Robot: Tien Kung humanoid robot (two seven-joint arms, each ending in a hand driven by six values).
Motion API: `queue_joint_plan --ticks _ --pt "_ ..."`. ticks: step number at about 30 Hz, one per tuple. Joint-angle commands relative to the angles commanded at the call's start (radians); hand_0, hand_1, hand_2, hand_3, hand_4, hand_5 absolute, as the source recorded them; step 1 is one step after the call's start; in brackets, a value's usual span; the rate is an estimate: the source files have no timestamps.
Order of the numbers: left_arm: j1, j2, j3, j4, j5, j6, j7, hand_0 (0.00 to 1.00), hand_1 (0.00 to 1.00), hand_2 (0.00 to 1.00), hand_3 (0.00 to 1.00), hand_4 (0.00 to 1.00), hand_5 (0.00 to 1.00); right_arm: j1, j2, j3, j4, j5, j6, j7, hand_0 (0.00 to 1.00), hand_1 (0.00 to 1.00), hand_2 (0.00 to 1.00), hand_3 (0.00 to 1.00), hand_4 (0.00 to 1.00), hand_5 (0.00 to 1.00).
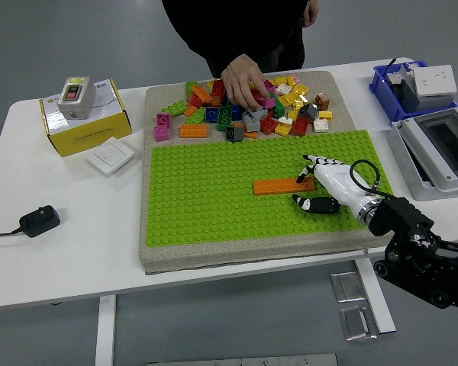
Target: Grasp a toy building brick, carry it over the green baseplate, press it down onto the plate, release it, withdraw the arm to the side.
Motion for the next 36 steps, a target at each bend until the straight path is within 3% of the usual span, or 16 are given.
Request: queue_joint_plan --ticks 11,18,27,31,36 --pt "0.000 -0.001 0.001 0.000 -0.001 0.000 0.001 0.661 0.663 0.654 0.637 0.262 0.627 -0.005 0.011 0.002 -0.026 -0.010 0.004 -0.003 0.930 0.998 0.998 0.626 0.671 0.531" --pt "0.003 -0.002 0.004 0.000 -0.005 0.000 0.000 0.661 0.664 0.654 0.638 0.264 0.628 -0.035 -0.005 0.079 0.034 0.022 0.000 0.002 0.927 0.998 0.998 0.628 0.656 0.532" --pt "0.011 -0.006 0.003 0.000 -0.006 -0.002 -0.007 0.662 0.664 0.655 0.638 0.265 0.628 -0.146 -0.056 0.266 0.212 0.088 -0.019 0.031 0.925 0.998 0.998 0.626 0.654 0.531" --pt "0.015 -0.007 0.002 0.000 -0.004 -0.002 -0.009 0.662 0.664 0.655 0.638 0.266 0.628 -0.233 -0.032 0.399 0.295 0.067 -0.056 0.058 0.917 0.988 0.998 0.623 0.652 0.529" --pt "0.016 -0.007 0.008 0.000 -0.014 -0.001 -0.013 0.662 0.663 0.655 0.638 0.269 0.629 -0.343 0.015 0.575 0.318 0.077 -0.101 0.099 0.882 0.923 0.962 0.659 0.645 0.525"
